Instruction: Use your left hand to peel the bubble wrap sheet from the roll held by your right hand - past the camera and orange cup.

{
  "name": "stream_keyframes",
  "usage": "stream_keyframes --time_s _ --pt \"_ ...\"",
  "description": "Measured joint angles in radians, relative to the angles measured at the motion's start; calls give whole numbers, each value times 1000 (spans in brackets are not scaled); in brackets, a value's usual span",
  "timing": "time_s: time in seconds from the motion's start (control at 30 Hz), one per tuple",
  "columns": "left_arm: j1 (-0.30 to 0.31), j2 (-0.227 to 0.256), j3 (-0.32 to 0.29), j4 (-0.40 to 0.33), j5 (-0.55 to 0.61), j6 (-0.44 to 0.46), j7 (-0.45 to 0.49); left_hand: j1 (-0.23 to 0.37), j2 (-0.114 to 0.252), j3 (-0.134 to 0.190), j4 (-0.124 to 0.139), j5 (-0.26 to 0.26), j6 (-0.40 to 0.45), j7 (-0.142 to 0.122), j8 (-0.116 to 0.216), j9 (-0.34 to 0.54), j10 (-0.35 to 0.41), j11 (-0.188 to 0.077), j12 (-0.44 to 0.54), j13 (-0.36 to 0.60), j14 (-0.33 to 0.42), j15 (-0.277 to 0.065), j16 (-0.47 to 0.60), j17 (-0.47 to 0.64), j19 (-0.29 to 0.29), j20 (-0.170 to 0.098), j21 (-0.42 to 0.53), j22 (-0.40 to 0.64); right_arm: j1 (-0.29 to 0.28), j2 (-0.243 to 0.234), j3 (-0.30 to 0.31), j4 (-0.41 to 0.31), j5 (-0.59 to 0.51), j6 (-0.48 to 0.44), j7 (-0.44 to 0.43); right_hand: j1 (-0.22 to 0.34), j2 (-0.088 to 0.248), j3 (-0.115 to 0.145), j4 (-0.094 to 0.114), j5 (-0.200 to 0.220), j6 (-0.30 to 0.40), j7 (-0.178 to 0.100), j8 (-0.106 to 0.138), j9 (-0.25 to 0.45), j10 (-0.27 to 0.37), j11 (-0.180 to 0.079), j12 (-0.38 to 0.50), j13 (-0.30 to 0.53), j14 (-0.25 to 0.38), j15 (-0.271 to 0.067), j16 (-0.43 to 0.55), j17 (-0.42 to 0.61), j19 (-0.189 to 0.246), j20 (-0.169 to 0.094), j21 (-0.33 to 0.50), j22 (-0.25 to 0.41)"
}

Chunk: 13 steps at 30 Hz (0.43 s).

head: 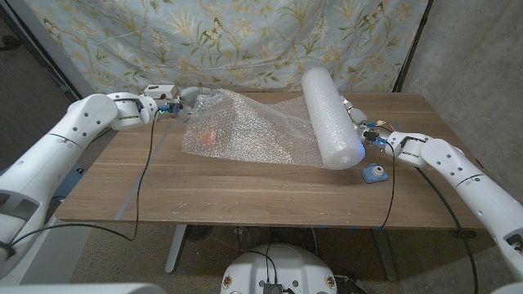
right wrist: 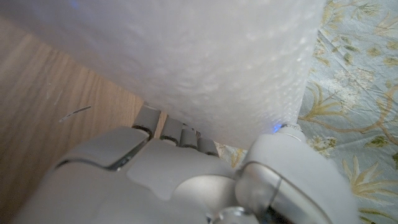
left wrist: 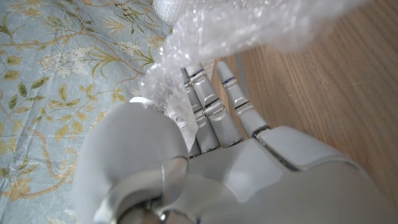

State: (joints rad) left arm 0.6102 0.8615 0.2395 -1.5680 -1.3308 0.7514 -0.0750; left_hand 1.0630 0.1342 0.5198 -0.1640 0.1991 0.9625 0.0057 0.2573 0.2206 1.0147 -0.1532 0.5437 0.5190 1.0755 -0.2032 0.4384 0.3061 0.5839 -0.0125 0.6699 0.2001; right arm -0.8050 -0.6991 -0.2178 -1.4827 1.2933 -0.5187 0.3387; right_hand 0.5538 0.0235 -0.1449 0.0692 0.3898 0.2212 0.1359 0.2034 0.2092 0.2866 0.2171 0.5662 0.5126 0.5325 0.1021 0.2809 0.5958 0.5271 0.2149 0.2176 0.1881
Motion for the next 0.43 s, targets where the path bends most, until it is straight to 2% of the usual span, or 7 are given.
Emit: stream_keyframes --time_s 0.3,0.37,0.43 --pt "5 -2 0 6 8 7 -21 0 -10 -4 4 0 -5 5 -4 0 -6 5 -12 -7 -4 4 -6 -2 -5 5 0 -1 -17 -9 4 -25 9 10 -13 4 4 0 0 0 0 0 0 0 0 0 -2 0 0 0 0 0 -1 1 0 0" --pt "9 -3 0 6 8 8 -22 -27 -22 -17 17 -6 -30 18 -23 0 -49 15 -42 -19 -40 23 -33 -17 -31 16 0 -5 -18 -9 4 -28 10 11 -14 4 4 0 0 0 0 0 0 0 0 0 -2 0 0 0 0 0 -1 1 0 0" --pt "19 -4 -5 4 8 8 -23 -84 -39 -44 32 -11 -142 22 -57 -4 -159 40 -117 -51 -147 72 -94 -48 -94 50 -10 -6 -19 -9 4 -29 11 14 -14 4 4 0 0 0 0 0 0 0 0 0 -2 0 0 0 0 0 -1 1 0 0"
